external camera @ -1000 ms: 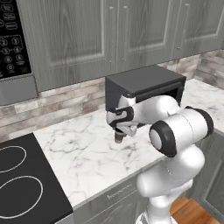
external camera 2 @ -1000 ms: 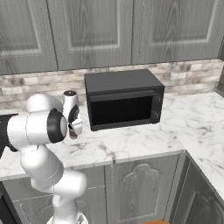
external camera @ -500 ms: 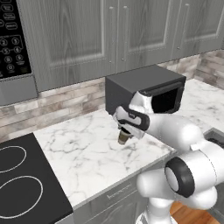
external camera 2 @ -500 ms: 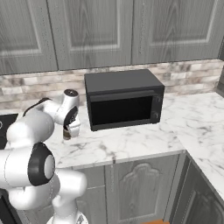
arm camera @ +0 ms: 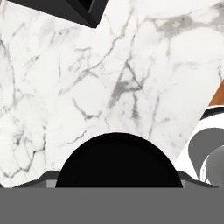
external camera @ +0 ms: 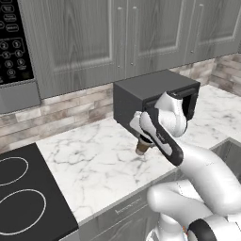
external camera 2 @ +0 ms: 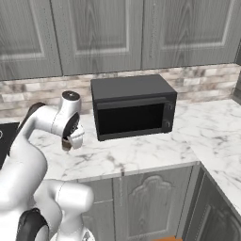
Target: Move the drinks to the dining counter.
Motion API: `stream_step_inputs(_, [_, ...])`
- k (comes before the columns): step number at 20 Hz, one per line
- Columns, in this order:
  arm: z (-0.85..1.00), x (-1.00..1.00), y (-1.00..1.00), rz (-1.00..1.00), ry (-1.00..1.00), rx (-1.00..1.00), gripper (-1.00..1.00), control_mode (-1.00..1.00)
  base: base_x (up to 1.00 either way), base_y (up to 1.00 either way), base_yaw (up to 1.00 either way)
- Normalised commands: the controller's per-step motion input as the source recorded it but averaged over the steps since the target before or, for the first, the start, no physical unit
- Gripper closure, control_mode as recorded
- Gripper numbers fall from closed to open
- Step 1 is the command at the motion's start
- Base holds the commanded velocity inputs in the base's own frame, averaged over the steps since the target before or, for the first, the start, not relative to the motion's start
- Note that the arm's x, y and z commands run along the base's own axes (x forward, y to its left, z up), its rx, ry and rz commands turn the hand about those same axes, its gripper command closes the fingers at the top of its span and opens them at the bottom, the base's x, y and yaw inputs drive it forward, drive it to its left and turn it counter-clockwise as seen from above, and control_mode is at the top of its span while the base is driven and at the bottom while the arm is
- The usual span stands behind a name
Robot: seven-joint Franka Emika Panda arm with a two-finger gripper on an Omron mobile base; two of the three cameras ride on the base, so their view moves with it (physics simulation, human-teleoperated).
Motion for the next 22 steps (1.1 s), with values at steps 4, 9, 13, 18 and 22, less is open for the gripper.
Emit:
stream_step_inputs(4, [0.52, -0.35, -0.11, 0.27, -0.05, -0.13, 1.0, -1.0, 0.0, 0.0, 0.0])
stream_step_inputs(9, [0.29, -0.22, -0.15, 0.3, -0.02, -0.18, 1.0, -1.0, 0.0, 0.0, 0.0])
stream_step_inputs(13, [0.52, -0.11, -0.14, 0.22, 0.02, -0.13, 1.0, -1.0, 0.0, 0.0, 0.0])
stream_step_inputs(18, [0.51, -0.29, -0.24, 0.18, 0.0, -0.02, 1.0, -1.0, 0.0, 0.0, 0.0])
stream_step_inputs(22, [0.15, -0.65, -0.28, 0.15, 0.0, 0.0, 1.0, -1.0, 0.0, 0.0, 0.0])
